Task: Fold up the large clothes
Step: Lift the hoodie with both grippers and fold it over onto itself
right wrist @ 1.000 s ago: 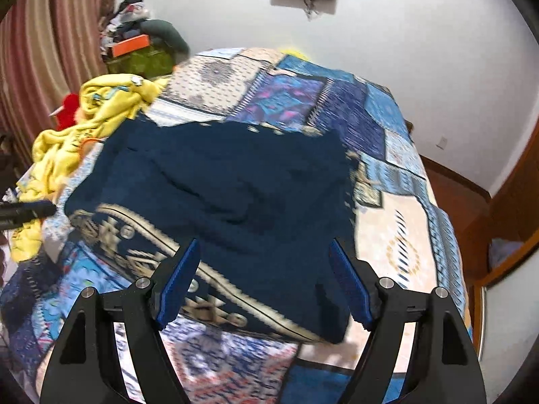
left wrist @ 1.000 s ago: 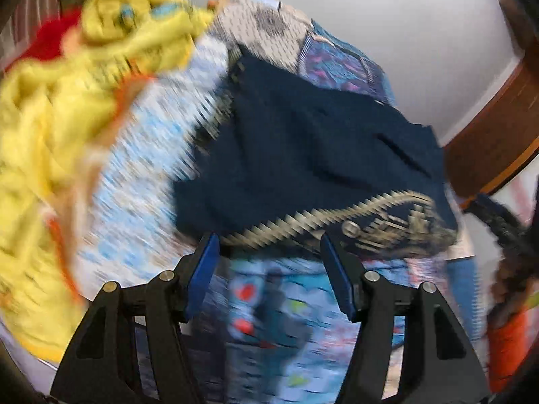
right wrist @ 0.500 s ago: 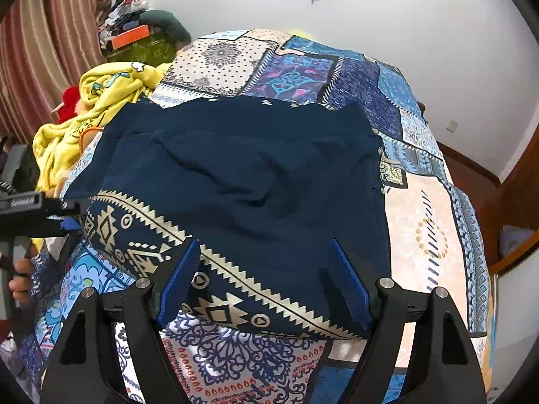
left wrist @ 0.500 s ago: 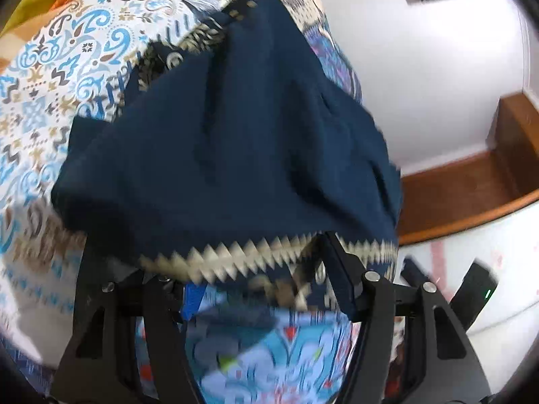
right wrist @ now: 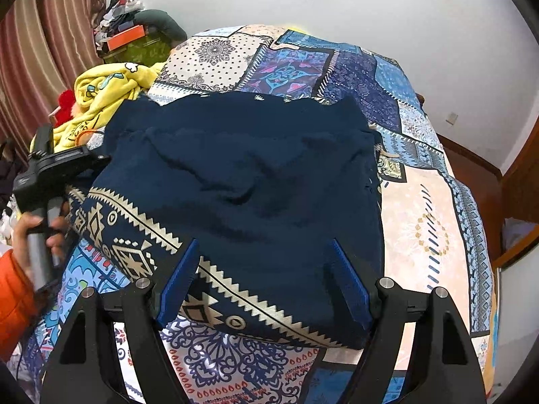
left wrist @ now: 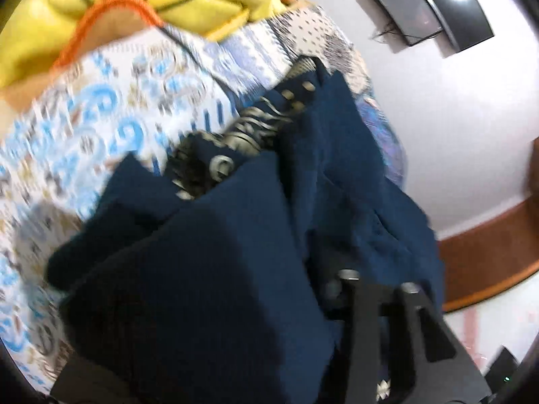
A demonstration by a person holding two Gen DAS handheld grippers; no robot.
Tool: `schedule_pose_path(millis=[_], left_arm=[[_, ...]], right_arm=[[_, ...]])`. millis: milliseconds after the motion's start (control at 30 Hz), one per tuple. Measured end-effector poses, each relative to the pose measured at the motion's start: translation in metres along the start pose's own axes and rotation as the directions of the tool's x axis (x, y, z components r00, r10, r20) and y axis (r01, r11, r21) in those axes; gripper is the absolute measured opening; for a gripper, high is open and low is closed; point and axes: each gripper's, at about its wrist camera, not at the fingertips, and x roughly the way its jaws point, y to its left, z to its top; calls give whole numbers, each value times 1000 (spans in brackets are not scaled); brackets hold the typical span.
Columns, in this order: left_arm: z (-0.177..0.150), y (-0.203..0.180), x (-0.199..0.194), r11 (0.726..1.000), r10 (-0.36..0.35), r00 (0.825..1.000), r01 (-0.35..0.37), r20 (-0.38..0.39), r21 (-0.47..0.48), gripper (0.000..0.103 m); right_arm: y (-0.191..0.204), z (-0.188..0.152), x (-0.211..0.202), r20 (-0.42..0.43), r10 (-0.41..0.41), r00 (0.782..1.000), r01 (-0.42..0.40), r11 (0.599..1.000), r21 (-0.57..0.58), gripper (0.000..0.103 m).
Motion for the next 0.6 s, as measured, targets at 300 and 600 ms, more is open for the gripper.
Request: schedule_pose_path(millis=[300, 600], left_arm=[[7, -57, -64, 946, 48, 978, -110, 204, 305, 12], [-16, -85, -134, 853, 36, 960, -175, 279, 492, 12]], right_arm=[[16, 24, -1, 13, 84, 996, -84, 996, 14, 75], [82, 45, 33, -40, 171, 984, -173, 983, -67, 75]])
